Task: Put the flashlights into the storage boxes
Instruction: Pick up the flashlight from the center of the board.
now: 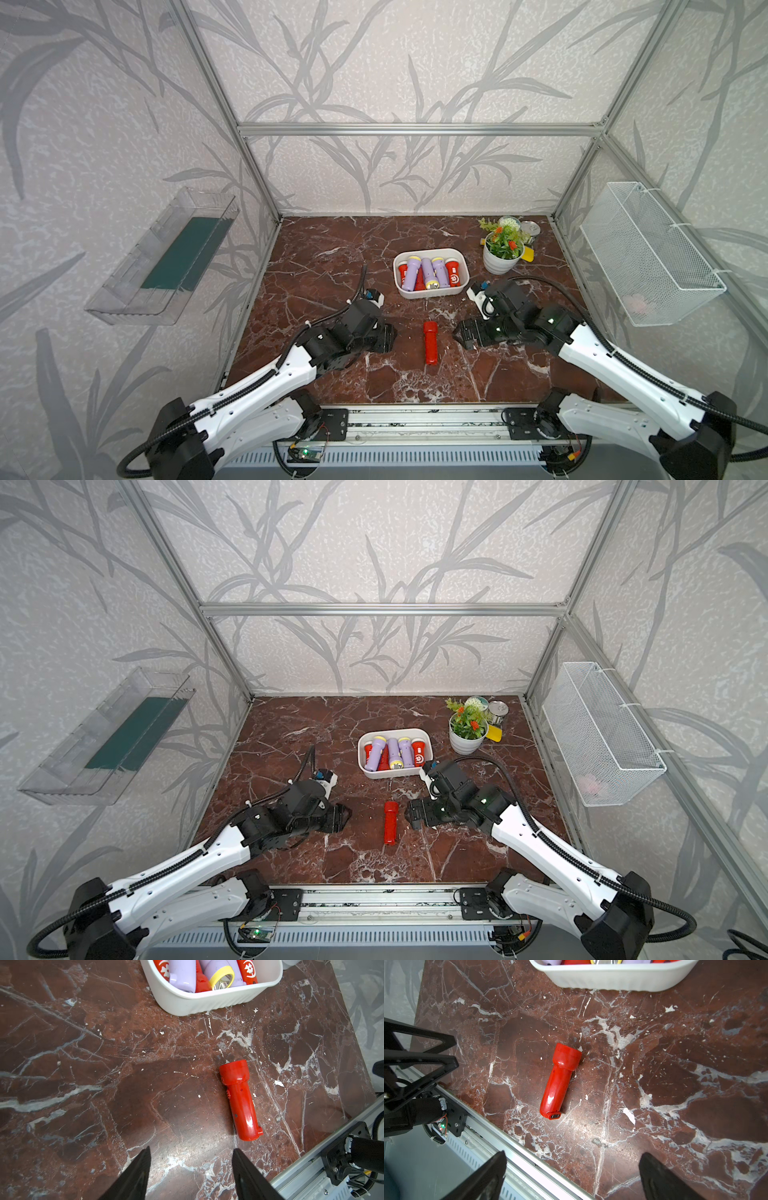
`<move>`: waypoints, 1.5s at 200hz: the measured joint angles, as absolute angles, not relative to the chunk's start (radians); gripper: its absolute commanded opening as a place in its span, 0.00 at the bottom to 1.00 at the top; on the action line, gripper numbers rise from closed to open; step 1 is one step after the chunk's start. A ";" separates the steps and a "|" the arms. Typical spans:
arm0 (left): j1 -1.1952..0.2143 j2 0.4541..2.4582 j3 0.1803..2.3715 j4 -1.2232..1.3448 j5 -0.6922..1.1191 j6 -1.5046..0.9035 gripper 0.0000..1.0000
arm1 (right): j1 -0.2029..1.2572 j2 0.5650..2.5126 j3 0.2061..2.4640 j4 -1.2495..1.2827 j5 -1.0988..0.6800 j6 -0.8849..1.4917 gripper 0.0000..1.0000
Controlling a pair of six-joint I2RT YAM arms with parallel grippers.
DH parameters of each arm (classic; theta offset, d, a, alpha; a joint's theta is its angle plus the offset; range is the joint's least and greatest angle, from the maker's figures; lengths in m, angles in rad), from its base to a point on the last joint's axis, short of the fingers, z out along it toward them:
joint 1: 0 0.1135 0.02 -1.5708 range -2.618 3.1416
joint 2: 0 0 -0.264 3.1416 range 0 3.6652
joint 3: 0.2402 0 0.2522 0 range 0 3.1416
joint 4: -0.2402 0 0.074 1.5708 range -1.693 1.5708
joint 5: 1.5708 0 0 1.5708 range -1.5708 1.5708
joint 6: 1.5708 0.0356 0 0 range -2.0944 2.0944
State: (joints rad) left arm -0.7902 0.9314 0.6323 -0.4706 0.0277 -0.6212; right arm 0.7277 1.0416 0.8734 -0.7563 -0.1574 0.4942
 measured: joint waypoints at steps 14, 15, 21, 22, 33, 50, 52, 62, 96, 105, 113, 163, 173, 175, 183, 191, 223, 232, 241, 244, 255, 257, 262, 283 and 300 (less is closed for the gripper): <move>-0.794 0.890 0.611 -0.479 0.028 -0.633 0.65 | 0.746 1.041 0.848 -0.744 -0.146 0.514 0.99; -0.794 0.886 0.609 -0.479 0.028 -0.635 0.65 | 0.746 1.041 0.847 -0.744 -0.146 0.515 1.00; -0.796 0.868 0.598 -0.482 0.029 -0.642 0.65 | 0.757 1.042 0.837 -0.737 -0.138 0.526 0.98; -0.797 0.865 0.596 -0.482 0.029 -0.642 0.65 | 0.758 1.042 0.836 -0.737 -0.138 0.528 0.98; -0.798 0.834 0.574 -0.487 0.032 -0.656 0.65 | 0.779 1.049 0.821 -0.725 -0.128 0.542 0.93; -0.799 0.788 0.536 -0.498 0.038 -0.675 0.66 | 0.809 1.077 0.815 -0.712 -0.114 0.563 0.87; -0.799 0.783 0.531 -0.499 0.039 -0.677 0.66 | 0.812 1.081 0.815 -0.710 -0.113 0.567 0.86; -0.799 0.757 0.510 -0.509 0.041 -0.686 0.66 | 0.826 1.108 0.815 -0.698 -0.110 0.576 0.84; -0.802 0.685 0.482 -0.563 0.047 -0.702 0.69 | 0.861 1.217 0.816 -0.656 -0.099 0.603 0.80; -0.804 0.670 0.482 -0.571 0.049 -0.706 0.73 | 0.865 1.241 0.818 -0.645 -0.095 0.607 0.80; -0.804 0.659 0.482 -0.574 0.052 -0.712 0.78 | 0.867 1.257 0.818 -0.633 -0.093 0.611 0.80; -0.804 0.629 0.483 -0.593 0.052 -0.719 0.99 | 0.870 1.391 0.885 -0.583 -0.087 0.619 0.84; -0.804 0.630 0.483 -0.595 0.051 -0.719 0.99 | 0.872 1.425 0.905 -0.574 -0.089 0.618 0.84; -0.804 0.630 0.483 -0.595 0.051 -0.719 0.99 | 0.872 1.432 0.910 -0.572 -0.090 0.617 0.84; -0.804 0.630 0.483 -0.598 0.050 -0.719 0.99 | 0.874 1.457 0.923 -0.565 -0.093 0.616 0.84; -0.804 0.629 0.484 -0.600 0.049 -0.719 0.99 | 0.875 1.482 0.937 -0.559 -0.098 0.615 0.82; -0.804 0.626 0.501 -0.625 0.032 -0.717 0.99 | 0.879 1.564 0.975 -0.540 -0.109 0.609 0.72; -0.804 0.622 0.507 -0.626 0.025 -0.716 0.99 | 0.880 1.583 0.984 -0.539 -0.110 0.608 0.68; -0.804 0.616 0.509 -0.625 0.021 -0.715 0.99 | 0.880 1.601 0.993 -0.537 -0.113 0.606 0.65; -0.804 0.613 0.509 -0.625 0.019 -0.715 0.99 | 0.880 1.609 0.997 -0.537 -0.113 0.604 0.65; -0.804 0.607 0.509 -0.625 0.014 -0.714 0.99 | 0.880 1.636 1.014 -0.535 -0.114 0.603 0.63; -0.804 0.606 0.510 -0.625 0.012 -0.714 0.99 | 0.880 1.641 1.017 -0.535 -0.114 0.601 0.63; -0.804 0.604 0.510 -0.625 0.009 -0.713 0.99 | 0.880 1.654 1.025 -0.534 -0.115 0.601 0.62; -0.804 0.602 0.513 -0.628 -0.001 -0.710 0.99 | 0.880 1.692 1.044 -0.524 -0.121 0.600 0.62; -0.804 0.602 0.518 -0.628 -0.007 -0.709 0.99 | 0.880 1.716 1.052 -0.517 -0.125 0.600 0.59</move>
State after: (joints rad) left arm -0.8040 0.6018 0.5179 -0.6285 -0.0067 -0.7090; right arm 0.8799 1.7161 1.0523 -0.5175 -0.1249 0.6003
